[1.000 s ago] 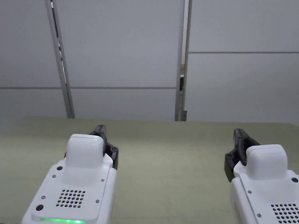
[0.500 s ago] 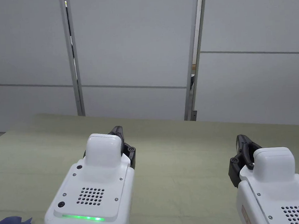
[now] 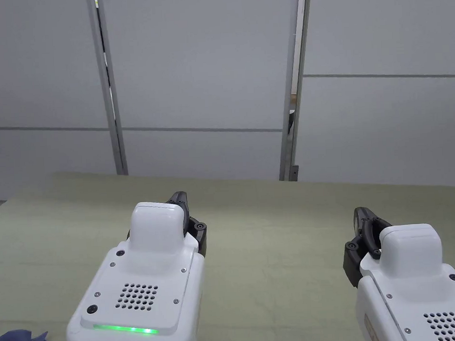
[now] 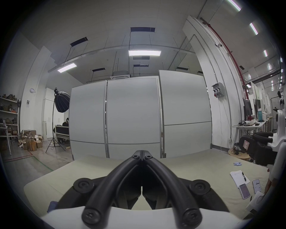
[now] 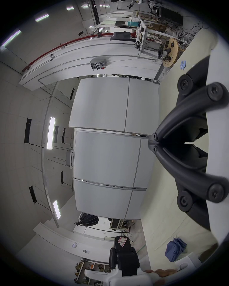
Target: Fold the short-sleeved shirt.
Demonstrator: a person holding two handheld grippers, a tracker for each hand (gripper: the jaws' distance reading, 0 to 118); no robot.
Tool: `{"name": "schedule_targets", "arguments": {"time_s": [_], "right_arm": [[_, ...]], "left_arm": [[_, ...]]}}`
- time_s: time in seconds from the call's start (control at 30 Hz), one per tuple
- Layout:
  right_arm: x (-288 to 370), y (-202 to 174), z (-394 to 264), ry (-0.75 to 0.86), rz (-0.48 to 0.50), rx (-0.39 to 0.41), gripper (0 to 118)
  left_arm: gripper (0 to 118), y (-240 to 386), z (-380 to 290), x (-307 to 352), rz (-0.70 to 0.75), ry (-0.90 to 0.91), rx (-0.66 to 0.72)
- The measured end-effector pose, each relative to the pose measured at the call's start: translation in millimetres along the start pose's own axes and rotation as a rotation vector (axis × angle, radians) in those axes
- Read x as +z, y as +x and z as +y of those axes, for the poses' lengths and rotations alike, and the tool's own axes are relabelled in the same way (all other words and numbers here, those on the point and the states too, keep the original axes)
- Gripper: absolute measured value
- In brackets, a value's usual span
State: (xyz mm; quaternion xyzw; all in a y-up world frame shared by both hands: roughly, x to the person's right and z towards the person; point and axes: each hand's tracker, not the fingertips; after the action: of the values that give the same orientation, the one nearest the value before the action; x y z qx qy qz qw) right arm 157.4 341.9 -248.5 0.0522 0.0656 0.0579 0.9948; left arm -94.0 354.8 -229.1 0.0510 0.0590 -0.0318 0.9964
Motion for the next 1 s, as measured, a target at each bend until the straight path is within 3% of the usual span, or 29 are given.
{"name": "schedule_targets", "arguments": {"time_s": [1.0], "right_arm": [[4.9, -6.8, -12.1, -0.041, 0.027, -0.022, 2]], "left_arm": [[0, 3.5, -16.9, 3.2, -0.034, -0.069, 0.007]]}}
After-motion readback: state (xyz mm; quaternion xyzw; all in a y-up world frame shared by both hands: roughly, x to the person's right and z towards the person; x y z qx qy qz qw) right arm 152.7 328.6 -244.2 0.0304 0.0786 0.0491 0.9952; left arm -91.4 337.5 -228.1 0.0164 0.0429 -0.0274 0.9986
